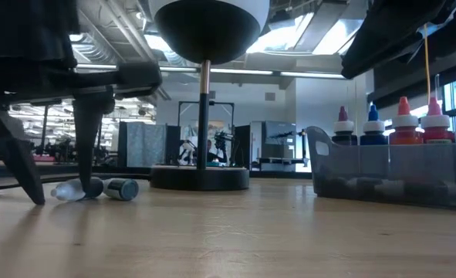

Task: Pick & Place food coloring
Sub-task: Put the small blue food coloring bottle into the black container

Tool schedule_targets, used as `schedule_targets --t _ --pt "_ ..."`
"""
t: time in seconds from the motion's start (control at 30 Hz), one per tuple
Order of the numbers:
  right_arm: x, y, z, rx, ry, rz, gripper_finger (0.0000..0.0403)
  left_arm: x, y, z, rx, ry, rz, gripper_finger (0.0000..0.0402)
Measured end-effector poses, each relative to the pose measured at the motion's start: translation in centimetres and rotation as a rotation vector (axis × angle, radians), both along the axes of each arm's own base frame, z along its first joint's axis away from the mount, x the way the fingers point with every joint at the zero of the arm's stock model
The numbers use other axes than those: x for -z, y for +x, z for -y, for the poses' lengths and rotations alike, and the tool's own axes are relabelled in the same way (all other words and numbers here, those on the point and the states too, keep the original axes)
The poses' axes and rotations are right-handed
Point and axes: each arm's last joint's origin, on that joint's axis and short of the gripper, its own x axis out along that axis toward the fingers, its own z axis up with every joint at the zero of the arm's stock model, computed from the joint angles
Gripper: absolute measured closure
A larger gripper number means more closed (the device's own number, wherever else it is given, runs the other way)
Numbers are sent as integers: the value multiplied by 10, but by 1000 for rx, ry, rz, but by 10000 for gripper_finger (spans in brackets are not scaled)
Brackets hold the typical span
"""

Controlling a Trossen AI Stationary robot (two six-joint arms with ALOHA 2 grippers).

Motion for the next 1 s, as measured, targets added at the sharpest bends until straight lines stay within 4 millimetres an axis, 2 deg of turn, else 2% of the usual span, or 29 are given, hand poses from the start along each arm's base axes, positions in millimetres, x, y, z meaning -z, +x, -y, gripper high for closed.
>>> schedule_targets --t 0.27,0.7,1.0 --pt "0 1 0 0 6 7 311 0 1 -3 203 84 -27 258" --pt "0 0 0 0 5 7 311 0 6 -11 258 79 -54 261" --pt "0 0 0 0 5 6 311 0 6 -12 255 34 -70 323"
